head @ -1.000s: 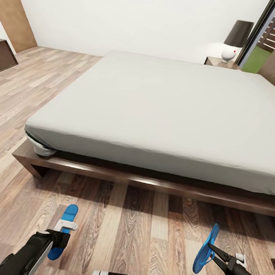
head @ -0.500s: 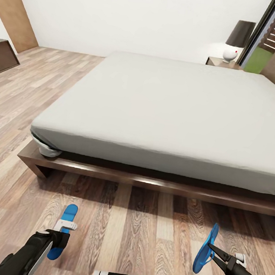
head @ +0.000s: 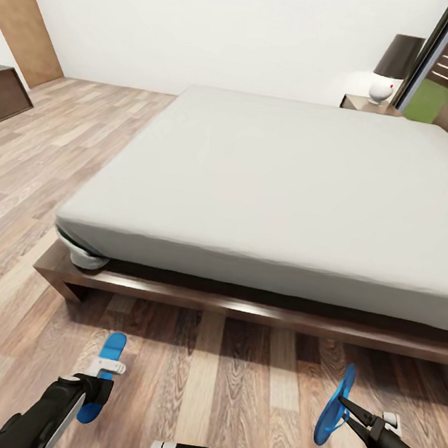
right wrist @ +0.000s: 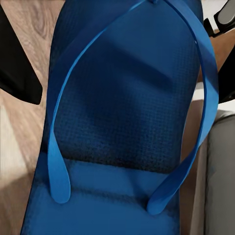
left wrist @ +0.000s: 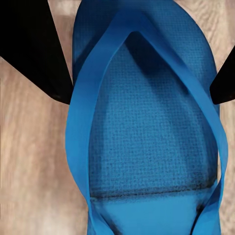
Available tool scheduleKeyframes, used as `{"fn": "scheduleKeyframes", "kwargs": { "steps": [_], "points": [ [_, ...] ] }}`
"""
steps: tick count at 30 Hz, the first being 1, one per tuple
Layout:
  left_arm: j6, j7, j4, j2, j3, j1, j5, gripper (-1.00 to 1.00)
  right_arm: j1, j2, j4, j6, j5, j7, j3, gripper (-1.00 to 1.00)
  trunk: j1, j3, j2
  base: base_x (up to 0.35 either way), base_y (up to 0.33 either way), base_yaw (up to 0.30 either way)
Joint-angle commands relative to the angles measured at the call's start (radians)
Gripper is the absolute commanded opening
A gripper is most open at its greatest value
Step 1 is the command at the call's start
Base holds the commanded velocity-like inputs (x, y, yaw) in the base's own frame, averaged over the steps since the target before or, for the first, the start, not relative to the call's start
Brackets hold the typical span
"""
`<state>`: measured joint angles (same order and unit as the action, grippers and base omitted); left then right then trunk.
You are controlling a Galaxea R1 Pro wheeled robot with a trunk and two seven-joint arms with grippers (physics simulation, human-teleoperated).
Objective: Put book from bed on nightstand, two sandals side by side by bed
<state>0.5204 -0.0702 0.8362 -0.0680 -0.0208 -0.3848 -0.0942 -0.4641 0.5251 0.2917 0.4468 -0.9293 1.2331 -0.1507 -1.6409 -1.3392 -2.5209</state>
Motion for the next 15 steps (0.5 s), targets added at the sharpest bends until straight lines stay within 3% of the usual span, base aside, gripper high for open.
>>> {"fn": "scheduleKeyframes", "kwargs": {
  "steps": [1, 6, 15],
  "points": [
    [0.004, -0.008, 0.001, 0.0, -0.002, 0.0, -0.01, -1.0, -0.001, 0.001, 0.0, 0.009, -0.011, 0.002, -0.007, -1.0, 0.0, -0.001, 0.0, 0.144, 0.181, 0.0],
    [0.004, -0.007, 0.001, 0.0, -0.002, 0.0, -0.01, -1.0, -0.001, 0.001, 0.001, 0.009, -0.011, 0.003, -0.007, -1.0, 0.0, -0.001, 0.0, 0.159, 0.179, 0.0],
    [0.005, -0.006, 0.001, 0.002, -0.001, 0.0, -0.01, -1.0, -0.001, 0.001, 0.001, 0.009, -0.011, 0.003, -0.007, -1.0, 0.0, -0.005, -0.001, 0.014, 0.014, 0.0]
  ]
}}
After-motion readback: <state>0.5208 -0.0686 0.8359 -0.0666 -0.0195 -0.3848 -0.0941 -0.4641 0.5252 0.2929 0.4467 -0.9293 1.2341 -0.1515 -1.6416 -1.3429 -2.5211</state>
